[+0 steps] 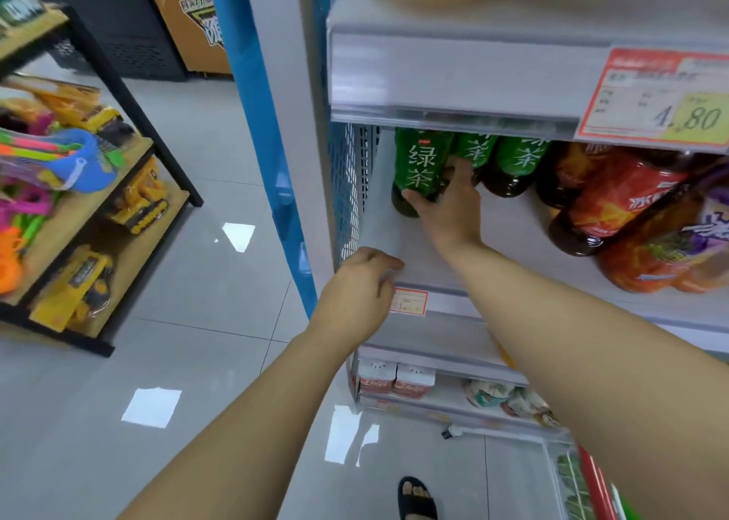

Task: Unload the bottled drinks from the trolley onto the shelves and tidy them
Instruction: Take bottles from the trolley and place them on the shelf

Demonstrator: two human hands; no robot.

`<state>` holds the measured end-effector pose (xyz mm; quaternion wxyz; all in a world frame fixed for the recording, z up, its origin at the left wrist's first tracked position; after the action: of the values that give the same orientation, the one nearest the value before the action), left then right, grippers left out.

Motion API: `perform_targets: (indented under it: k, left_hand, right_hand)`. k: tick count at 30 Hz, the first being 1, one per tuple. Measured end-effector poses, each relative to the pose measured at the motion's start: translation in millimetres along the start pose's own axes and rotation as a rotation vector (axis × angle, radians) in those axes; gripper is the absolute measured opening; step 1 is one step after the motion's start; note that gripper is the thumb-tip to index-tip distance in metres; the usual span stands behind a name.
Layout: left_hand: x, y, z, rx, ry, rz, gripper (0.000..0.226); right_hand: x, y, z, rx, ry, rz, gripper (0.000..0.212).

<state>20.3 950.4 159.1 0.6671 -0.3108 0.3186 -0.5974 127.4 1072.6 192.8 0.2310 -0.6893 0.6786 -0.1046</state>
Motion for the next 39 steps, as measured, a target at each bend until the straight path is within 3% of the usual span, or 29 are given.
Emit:
perform_targets:
  k: [5, 9, 12, 23, 31, 35, 39]
  left_hand:
    - [17.7, -2.7, 3.7, -0.051, 0.014, -0.013, 0.041]
    - [48.8, -9.9, 28.3, -0.055, 0.094, 0.137, 0.036]
    - [71.2, 20.7, 51.7, 0.035, 0.131, 0.059, 0.033]
    - [153.7, 202.5, 140.1, 0.257, 0.158, -0.372, 0.027]
    - [167.4, 313.8, 209.5, 0.301, 0.142, -0.480, 0.026]
    - [165.4, 383.5, 243.5, 0.313, 0.066, -0.512, 0.028]
    - [161.7, 457.7, 269.6, 0.325, -0.052, -0.543, 0.029]
  right_hand:
    - [31.8, -24.7, 2.9, 0.085, -0.002, -0.026, 0.064]
    - [95.4, -74.3, 13.6, 0.098, -0.062, -0.007, 0.035]
    - [151.3, -116.4, 42.0, 0.098, -0.037, 0.050, 0.019]
    - [309.3, -256.7, 211.3, 0.358, 0.414, 0.116, 0.016]
    - [354.7, -371.4, 327.5, 0.402, 0.711, 0.197, 0.018]
    - [346.7, -424.4, 397.7, 0.417, 0.807, 0.120, 0.024]
    - [328.4, -462.7, 466.4, 0.491, 0.884, -0.014, 0.043]
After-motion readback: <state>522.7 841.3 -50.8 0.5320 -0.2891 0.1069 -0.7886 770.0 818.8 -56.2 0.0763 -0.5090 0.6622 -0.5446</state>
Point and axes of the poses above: each hand's wrist, its own x-axis away from the middle knuckle, its own y-axis out of the palm, z = x × y, the point moved 9 cm from there along -x, towards the middle knuckle
